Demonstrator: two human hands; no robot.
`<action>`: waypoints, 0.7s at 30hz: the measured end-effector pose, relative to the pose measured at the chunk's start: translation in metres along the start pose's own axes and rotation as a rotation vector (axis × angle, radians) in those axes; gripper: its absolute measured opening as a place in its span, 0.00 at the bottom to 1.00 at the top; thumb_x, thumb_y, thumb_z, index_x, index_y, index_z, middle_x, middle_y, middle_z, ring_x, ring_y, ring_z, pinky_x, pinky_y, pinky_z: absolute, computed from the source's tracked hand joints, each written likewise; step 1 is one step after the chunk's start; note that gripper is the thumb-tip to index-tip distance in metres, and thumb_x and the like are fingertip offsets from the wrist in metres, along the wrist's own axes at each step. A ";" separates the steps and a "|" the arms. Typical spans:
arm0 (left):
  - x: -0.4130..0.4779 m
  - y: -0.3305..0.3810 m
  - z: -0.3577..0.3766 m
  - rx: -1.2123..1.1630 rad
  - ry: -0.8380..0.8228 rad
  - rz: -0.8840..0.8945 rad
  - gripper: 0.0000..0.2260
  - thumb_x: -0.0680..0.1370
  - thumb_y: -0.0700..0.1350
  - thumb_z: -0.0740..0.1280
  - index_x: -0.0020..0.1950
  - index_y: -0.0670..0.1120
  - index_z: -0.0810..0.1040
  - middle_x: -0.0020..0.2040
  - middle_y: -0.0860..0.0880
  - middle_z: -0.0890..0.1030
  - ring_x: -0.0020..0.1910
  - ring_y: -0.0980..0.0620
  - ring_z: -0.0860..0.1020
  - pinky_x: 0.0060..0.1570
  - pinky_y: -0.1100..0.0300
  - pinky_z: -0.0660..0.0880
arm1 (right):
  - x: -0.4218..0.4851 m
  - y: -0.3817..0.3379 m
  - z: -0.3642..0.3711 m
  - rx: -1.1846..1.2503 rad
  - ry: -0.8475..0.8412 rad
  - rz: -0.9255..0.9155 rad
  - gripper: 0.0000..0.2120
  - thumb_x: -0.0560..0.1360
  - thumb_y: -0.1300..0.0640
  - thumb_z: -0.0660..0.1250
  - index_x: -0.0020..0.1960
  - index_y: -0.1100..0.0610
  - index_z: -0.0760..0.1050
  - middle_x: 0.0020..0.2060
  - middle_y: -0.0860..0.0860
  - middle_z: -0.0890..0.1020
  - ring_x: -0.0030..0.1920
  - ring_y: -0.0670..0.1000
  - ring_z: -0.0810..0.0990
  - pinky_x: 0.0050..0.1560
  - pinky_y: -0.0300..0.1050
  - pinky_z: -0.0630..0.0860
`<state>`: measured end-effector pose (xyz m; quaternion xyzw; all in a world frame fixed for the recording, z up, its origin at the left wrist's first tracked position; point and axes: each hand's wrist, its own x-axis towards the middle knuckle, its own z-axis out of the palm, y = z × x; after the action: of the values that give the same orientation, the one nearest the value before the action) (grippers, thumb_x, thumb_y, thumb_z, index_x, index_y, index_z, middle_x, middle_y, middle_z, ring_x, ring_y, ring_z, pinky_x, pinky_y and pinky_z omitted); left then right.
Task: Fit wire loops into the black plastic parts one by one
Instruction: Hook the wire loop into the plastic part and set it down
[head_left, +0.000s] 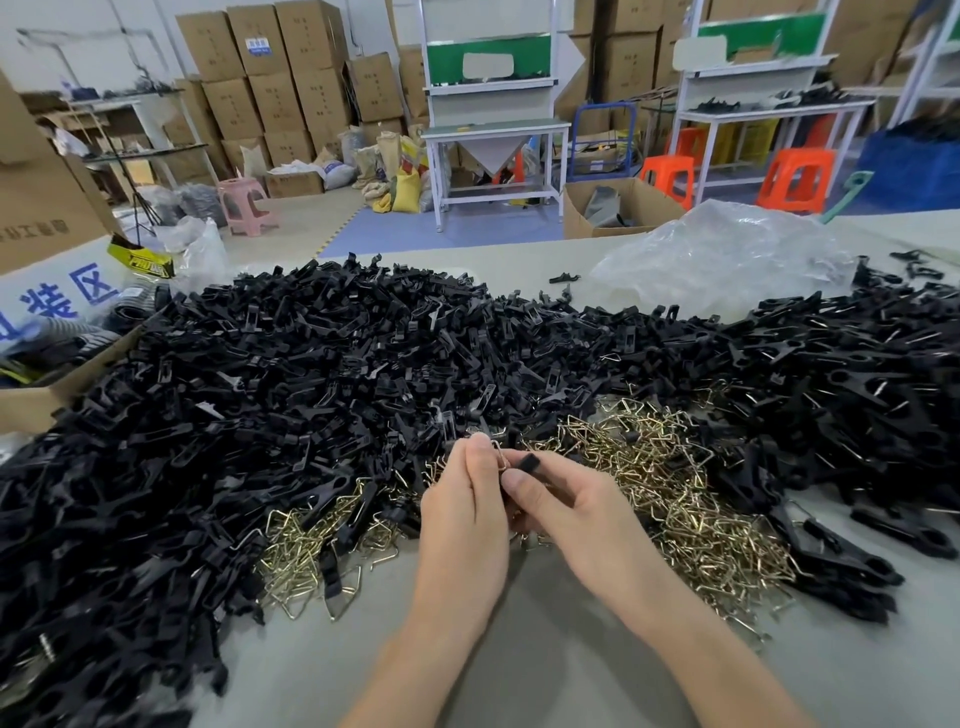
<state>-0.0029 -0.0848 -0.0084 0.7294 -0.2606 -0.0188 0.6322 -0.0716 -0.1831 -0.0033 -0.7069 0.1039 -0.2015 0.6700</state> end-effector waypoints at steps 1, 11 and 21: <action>0.000 0.000 0.000 0.002 -0.001 0.000 0.19 0.86 0.51 0.52 0.42 0.53 0.77 0.34 0.58 0.81 0.30 0.61 0.78 0.29 0.72 0.70 | 0.000 0.002 -0.001 0.012 0.008 0.017 0.09 0.81 0.55 0.68 0.57 0.46 0.84 0.44 0.50 0.87 0.45 0.46 0.85 0.50 0.44 0.82; 0.003 -0.003 -0.005 0.244 -0.044 0.049 0.20 0.84 0.61 0.48 0.44 0.55 0.74 0.32 0.54 0.77 0.29 0.57 0.72 0.32 0.57 0.70 | 0.005 -0.001 -0.019 0.337 0.255 0.070 0.18 0.78 0.46 0.65 0.52 0.62 0.79 0.39 0.52 0.85 0.39 0.52 0.85 0.42 0.42 0.83; 0.003 -0.002 -0.004 0.384 -0.238 0.127 0.22 0.85 0.48 0.51 0.81 0.50 0.59 0.57 0.62 0.71 0.57 0.65 0.69 0.59 0.72 0.63 | 0.008 0.005 -0.024 0.513 0.259 0.086 0.15 0.74 0.50 0.69 0.57 0.57 0.82 0.41 0.52 0.85 0.42 0.54 0.86 0.45 0.43 0.83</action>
<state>0.0022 -0.0819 -0.0089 0.8110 -0.3776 -0.0147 0.4467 -0.0742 -0.2086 -0.0062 -0.4778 0.1642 -0.2814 0.8158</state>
